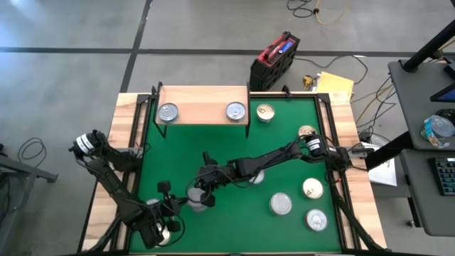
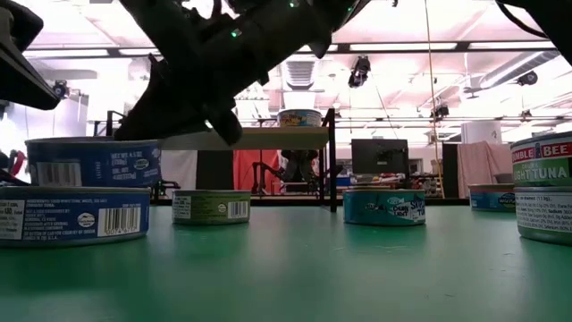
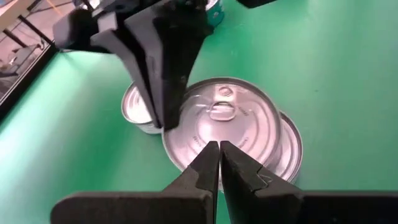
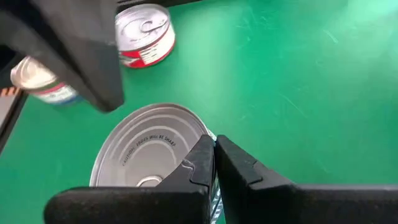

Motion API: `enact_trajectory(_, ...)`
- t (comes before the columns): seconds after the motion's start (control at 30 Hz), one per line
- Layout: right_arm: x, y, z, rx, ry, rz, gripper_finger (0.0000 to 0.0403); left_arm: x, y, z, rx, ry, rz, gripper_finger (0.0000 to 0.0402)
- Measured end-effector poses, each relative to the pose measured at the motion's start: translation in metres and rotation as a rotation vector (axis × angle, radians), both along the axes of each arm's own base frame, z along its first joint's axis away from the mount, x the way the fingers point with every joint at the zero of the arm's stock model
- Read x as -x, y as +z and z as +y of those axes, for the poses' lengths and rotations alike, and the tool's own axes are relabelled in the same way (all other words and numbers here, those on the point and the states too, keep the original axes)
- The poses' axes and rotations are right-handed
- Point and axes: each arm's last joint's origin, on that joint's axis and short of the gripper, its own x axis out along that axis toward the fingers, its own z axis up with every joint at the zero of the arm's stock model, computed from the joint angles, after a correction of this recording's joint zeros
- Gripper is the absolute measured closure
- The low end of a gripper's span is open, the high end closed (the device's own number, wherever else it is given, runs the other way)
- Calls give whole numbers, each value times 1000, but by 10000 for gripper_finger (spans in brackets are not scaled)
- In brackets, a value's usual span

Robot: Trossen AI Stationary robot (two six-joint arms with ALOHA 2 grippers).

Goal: Stack canned seafood by type on shelf
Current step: Put the middle left dark blue tuna can on the shelf

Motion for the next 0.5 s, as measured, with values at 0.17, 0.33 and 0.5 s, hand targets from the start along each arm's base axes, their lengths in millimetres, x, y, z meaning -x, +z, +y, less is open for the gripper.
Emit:
enact_trajectory(0.17, 2, 3, 6, 7, 23, -7, 395, 0, 0, 1, 5, 14, -10, 401)
enact_trajectory(0.33, 2, 4, 7, 6, 25, -8, 395, 1, 2, 1, -9, 19, -43, 401)
enact_trajectory(0.5, 5, 12, 6, 7, 25, -4, 395, 3, 5, 4, -6, 35, -45, 401)
